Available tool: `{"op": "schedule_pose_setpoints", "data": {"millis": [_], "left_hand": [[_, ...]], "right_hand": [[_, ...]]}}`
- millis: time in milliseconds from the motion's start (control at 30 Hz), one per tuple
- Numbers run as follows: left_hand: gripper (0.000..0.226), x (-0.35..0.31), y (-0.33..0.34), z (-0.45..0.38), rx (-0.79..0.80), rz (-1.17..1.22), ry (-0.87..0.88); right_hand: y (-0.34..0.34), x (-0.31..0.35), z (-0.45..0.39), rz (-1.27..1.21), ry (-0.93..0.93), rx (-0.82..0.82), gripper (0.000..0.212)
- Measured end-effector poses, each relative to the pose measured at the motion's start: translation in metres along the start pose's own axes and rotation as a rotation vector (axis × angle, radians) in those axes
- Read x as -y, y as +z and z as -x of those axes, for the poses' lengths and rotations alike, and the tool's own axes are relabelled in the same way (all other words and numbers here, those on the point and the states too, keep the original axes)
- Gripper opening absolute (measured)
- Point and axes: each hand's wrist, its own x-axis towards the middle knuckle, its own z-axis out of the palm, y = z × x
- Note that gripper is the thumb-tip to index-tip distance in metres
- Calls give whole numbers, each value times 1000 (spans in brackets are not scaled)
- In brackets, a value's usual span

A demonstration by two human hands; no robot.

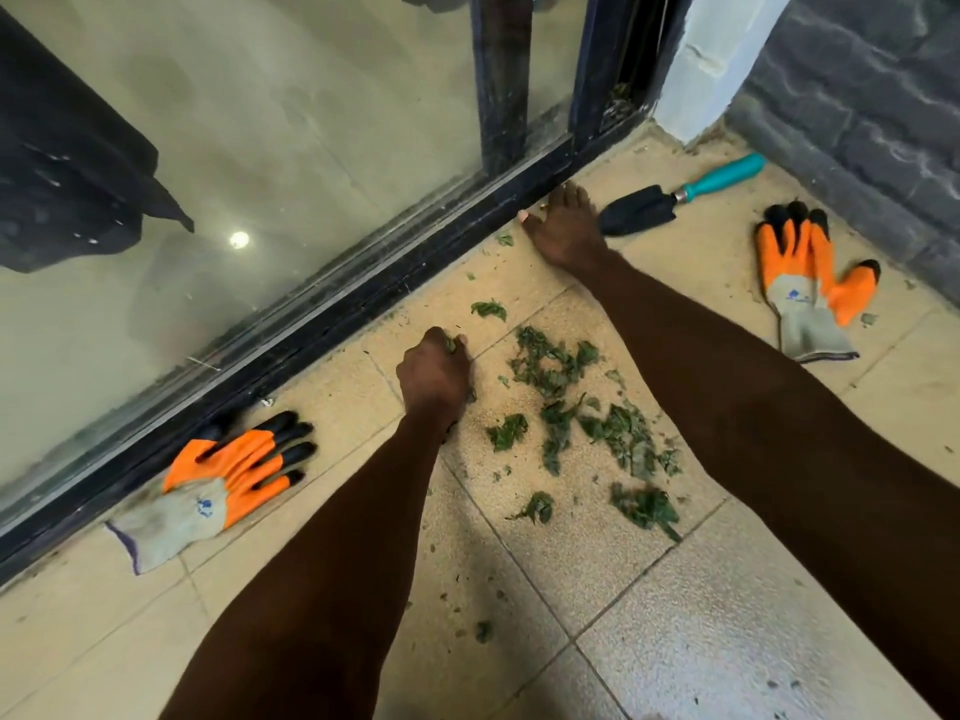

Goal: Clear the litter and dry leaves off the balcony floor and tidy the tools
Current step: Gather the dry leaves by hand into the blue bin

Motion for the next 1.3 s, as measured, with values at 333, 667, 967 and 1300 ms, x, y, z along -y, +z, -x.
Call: {"op": "schedule_pose_setpoints", "data": {"millis": [333, 667, 967, 1300], "left_hand": [[39, 8, -2, -6, 53, 108, -7], [22, 49, -26, -8, 202, 805, -357], [28, 80, -29, 15, 38, 807, -364], [27, 86, -30, 18, 70, 823, -279]], "right_hand": [[54, 51, 70, 33, -367, -100, 39], [53, 38, 134, -254, -440, -27, 33], [55, 89, 104, -36, -356, 184, 69], [80, 60, 178, -15, -711, 168, 38]]}}
